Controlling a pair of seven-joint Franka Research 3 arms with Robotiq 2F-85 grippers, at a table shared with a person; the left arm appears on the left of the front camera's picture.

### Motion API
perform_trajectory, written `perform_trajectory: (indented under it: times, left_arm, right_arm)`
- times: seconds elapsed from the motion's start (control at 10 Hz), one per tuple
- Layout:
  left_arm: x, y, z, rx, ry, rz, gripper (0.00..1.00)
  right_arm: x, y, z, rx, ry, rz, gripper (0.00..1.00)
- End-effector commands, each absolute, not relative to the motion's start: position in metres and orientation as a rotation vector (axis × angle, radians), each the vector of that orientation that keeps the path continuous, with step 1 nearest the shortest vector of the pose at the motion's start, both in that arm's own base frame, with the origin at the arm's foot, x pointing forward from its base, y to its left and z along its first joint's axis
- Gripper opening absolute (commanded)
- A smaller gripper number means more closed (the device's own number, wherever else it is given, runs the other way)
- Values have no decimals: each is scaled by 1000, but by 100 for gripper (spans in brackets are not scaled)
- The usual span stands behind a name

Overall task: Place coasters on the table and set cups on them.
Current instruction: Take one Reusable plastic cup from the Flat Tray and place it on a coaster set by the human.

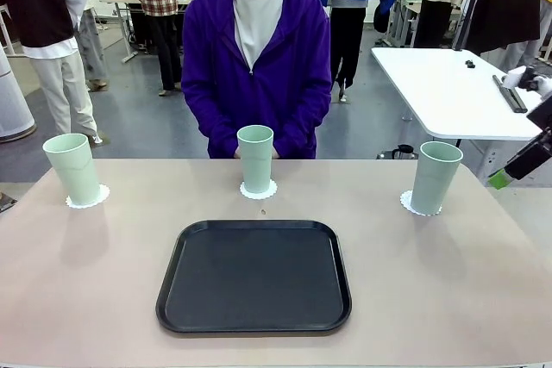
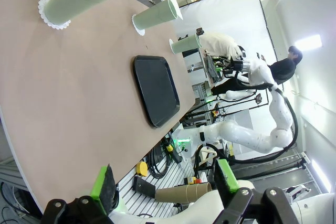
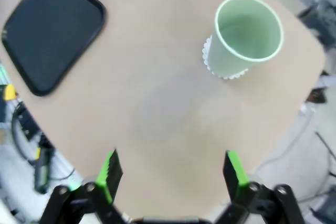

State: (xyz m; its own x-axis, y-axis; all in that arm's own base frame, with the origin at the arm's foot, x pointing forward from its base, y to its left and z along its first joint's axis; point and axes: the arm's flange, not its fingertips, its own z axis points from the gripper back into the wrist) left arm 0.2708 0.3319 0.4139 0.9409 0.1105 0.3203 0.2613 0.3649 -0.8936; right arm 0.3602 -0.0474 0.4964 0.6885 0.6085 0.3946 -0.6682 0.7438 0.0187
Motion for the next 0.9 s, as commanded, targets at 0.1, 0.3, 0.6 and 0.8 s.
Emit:
perform_trajectory:
  times: [0.1,0.3,0.6,0.8]
  left_arm:
    - [269,333,416,-1203,-360,-99,100]
    - [269,333,416,-1203,-360,-99,100]
    - [269,333,416,-1203,-360,-99,100]
    - [269,333,416,-1203,-360,-99,100]
  right_arm:
    - [336,-1,518,32,-310,685,100]
    - [336,3,522,75,-321,711,100]
    - [335,3,527,26,-336,702,100]
    - [335,3,527,26,-336,702,100]
